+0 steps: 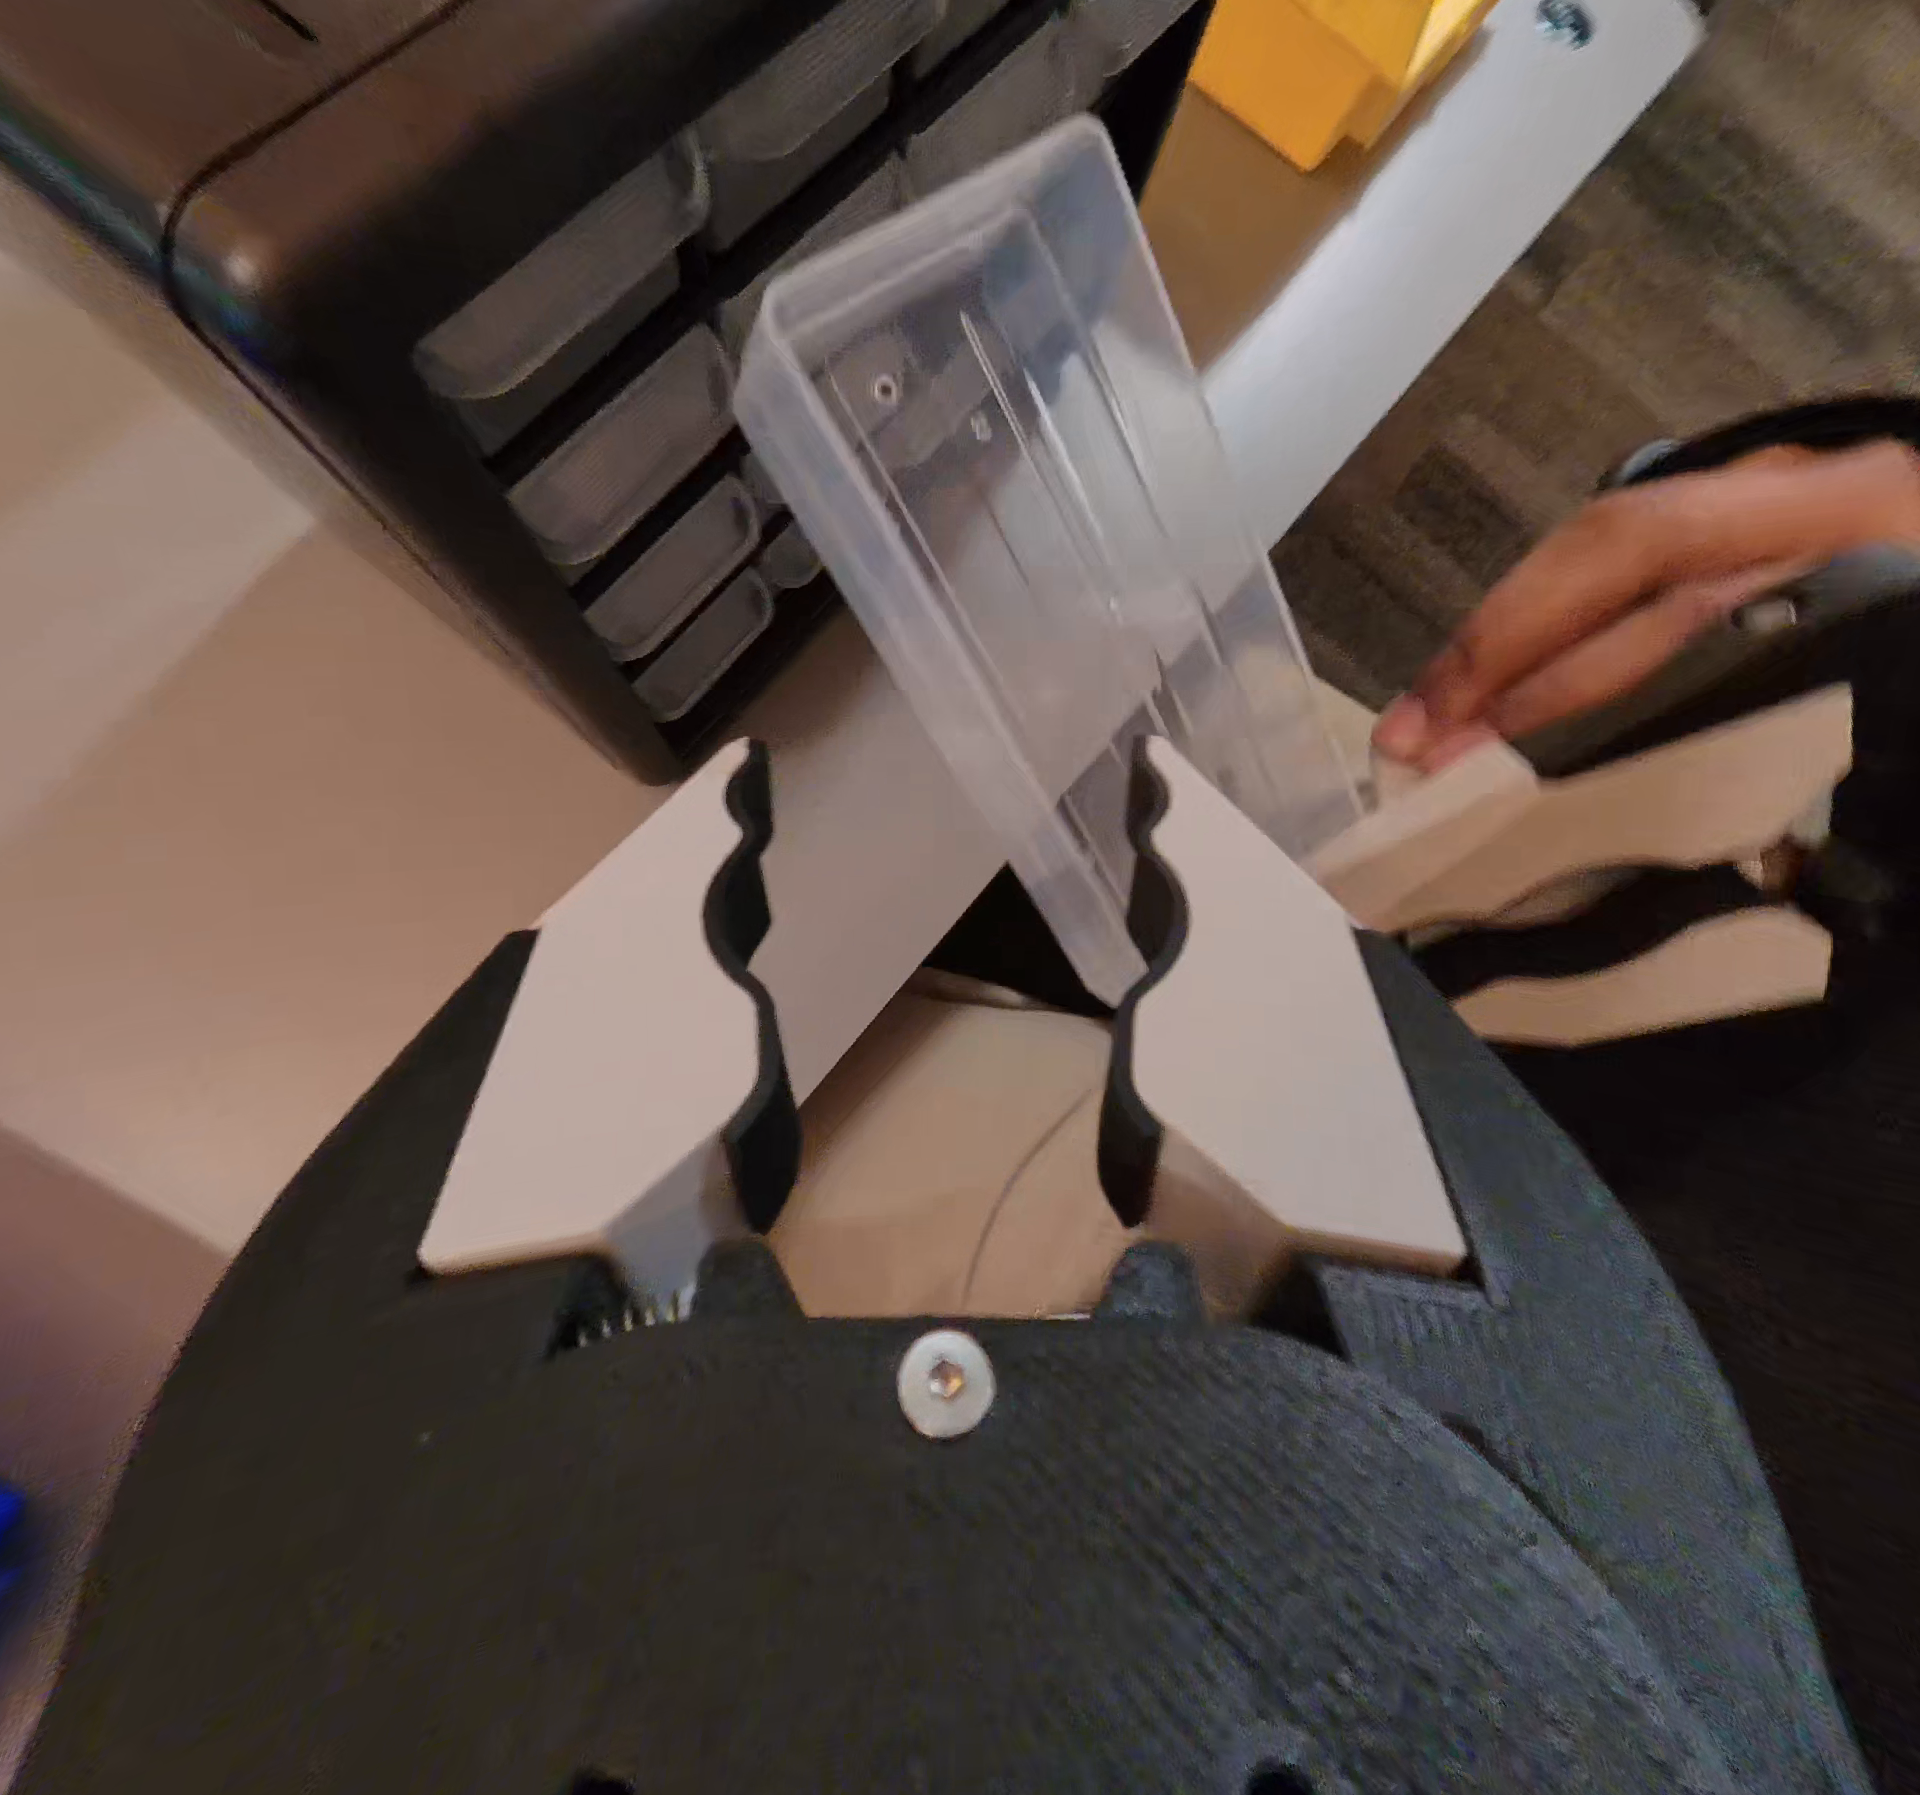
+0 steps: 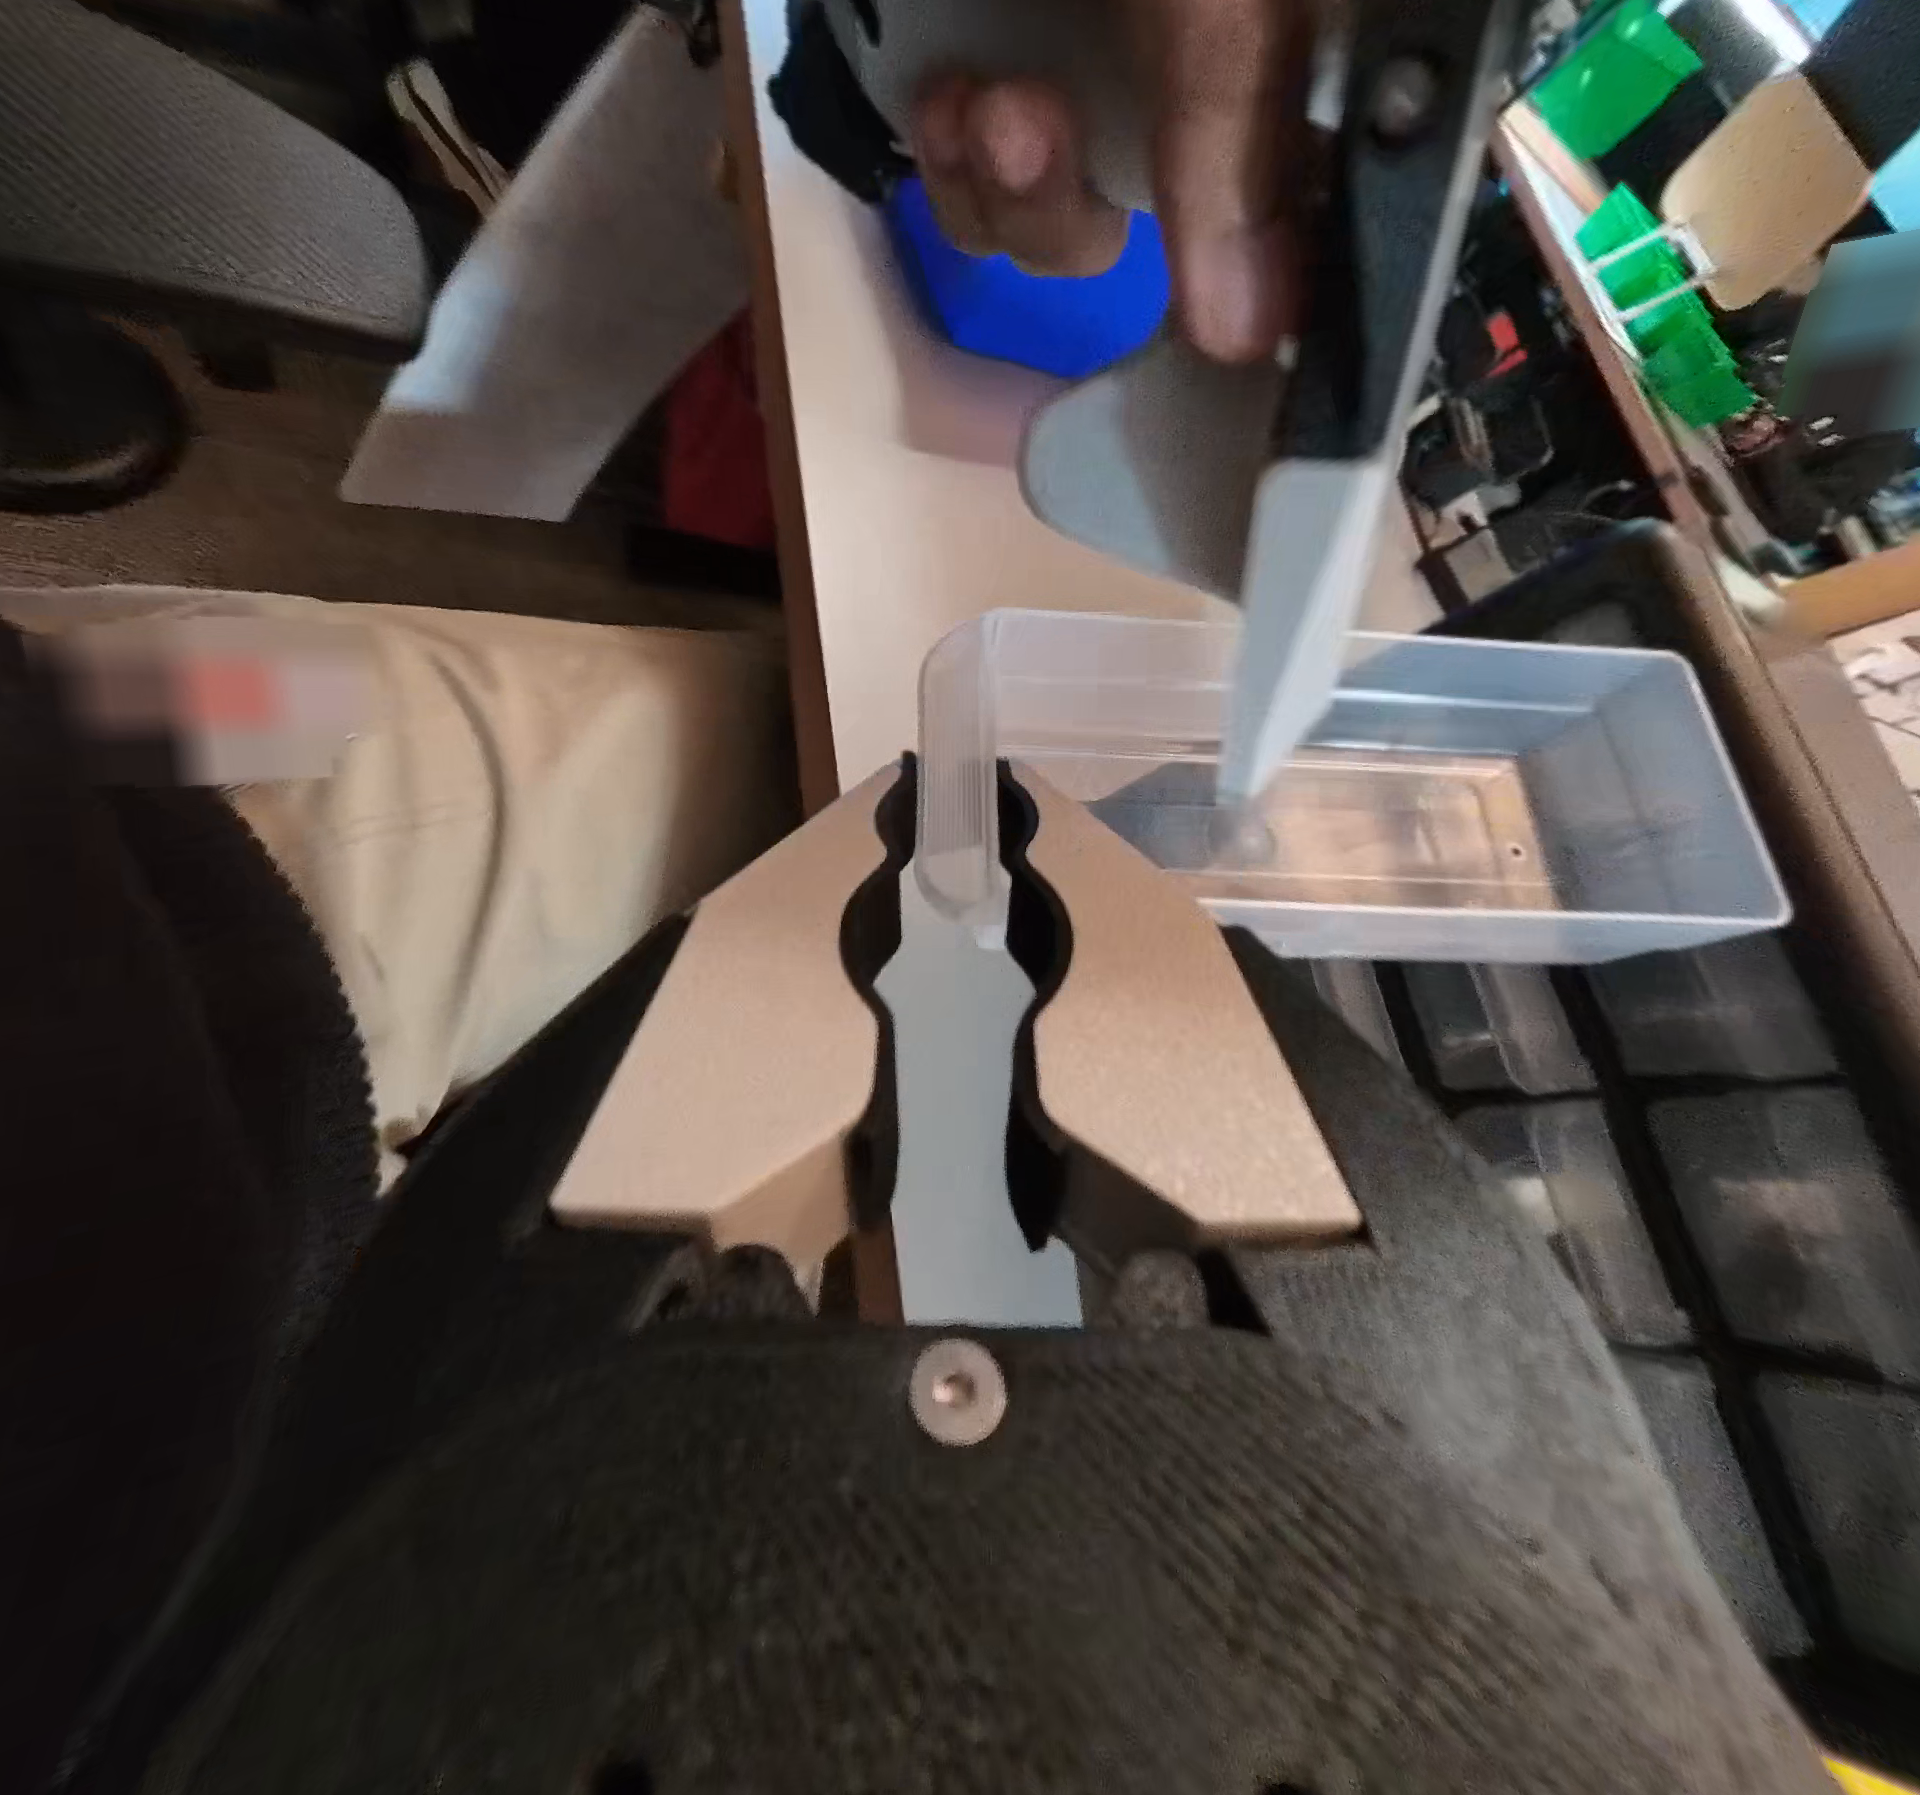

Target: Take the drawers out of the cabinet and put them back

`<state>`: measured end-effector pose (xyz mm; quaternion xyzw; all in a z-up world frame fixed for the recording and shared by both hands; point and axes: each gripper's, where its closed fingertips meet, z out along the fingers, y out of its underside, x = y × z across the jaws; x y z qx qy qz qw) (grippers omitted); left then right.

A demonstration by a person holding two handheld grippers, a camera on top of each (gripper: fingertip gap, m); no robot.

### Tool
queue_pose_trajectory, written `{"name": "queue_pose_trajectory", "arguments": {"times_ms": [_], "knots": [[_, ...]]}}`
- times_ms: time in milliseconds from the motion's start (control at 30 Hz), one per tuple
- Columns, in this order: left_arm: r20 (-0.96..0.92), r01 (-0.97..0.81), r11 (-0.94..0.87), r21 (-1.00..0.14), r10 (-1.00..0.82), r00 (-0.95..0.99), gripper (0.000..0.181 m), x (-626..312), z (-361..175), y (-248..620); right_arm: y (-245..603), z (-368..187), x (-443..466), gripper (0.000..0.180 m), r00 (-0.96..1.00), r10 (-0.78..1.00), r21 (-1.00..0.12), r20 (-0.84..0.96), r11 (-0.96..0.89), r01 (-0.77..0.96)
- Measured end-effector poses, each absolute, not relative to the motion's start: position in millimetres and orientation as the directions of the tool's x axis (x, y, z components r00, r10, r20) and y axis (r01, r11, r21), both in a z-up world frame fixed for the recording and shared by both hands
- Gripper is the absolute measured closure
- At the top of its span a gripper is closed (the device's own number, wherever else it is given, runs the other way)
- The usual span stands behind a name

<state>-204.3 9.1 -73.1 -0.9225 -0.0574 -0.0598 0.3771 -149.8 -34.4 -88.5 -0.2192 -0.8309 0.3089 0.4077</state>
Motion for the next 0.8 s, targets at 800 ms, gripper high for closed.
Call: {"name": "queue_pose_trajectory", "arguments": {"times_ms": [800], "knots": [[0.134, 0.118, -0.404, -0.907, -0.011, 0.991, 0.127, -206, -159, 35, 72, -108, -109, 0.167, -0.792, 0.596, -0.840, -0.131, 0.358, 0.408]]}}
